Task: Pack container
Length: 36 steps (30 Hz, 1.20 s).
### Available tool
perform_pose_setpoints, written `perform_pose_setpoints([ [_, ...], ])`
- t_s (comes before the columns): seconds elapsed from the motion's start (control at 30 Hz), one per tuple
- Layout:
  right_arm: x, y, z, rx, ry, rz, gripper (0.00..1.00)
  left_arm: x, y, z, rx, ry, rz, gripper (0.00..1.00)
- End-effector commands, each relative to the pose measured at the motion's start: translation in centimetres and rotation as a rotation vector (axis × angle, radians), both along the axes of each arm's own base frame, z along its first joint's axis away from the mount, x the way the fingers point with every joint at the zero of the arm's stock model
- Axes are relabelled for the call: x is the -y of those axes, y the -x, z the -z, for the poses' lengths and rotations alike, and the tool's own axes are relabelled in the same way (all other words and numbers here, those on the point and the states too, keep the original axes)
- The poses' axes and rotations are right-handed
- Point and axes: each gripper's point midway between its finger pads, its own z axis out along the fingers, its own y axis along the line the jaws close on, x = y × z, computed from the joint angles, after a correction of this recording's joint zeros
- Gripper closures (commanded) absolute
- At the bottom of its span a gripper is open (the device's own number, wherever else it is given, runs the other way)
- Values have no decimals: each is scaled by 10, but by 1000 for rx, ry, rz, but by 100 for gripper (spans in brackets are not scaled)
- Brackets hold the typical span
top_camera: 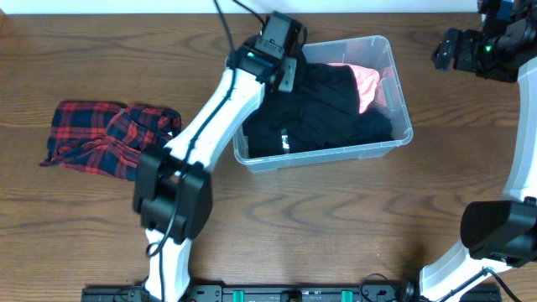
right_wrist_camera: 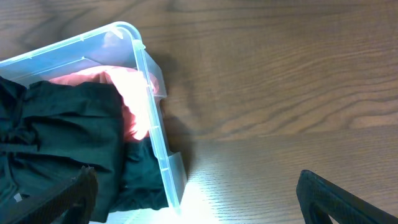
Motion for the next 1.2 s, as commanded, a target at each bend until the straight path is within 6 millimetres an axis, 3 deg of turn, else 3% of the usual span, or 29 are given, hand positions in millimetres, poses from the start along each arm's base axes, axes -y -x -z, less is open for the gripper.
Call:
perform_pose_setpoints([
  [0.0, 0, 0, 0, 0, 11, -16, 1, -4, 9, 46, -109, -55, -17, 69],
  [0.2, 0, 0, 0, 0, 11, -16, 1, -10, 22, 117, -248, -124, -26, 69],
  [0.3, 0, 0, 0, 0, 11, -16, 1, -13, 28, 142, -291, -140, -44, 69],
  [0.4, 0, 0, 0, 0, 11, -16, 1, -14, 30, 152, -307, -150, -44, 69],
  [0.53, 0, 0, 0, 0, 11, -16, 1, -13, 27, 146, -293, -148, -41, 69],
  [0.67, 0, 0, 0, 0, 11, -16, 1, -10, 21, 125, -254, -128, -37, 69],
  [0.8, 0, 0, 0, 0, 11, -16, 1, -6, 14, 79, -175, -84, -36, 68],
  [0.93, 0, 0, 0, 0, 11, -16, 1, -5, 13, 19, -81, -33, -30, 55],
  [1.07, 0, 0, 0, 0, 11, -16, 1, -10, 21, -41, 2, 14, -29, 27],
  [1.17, 0, 0, 0, 0, 11, -16, 1, -17, 34, -85, 58, 45, -28, 14],
])
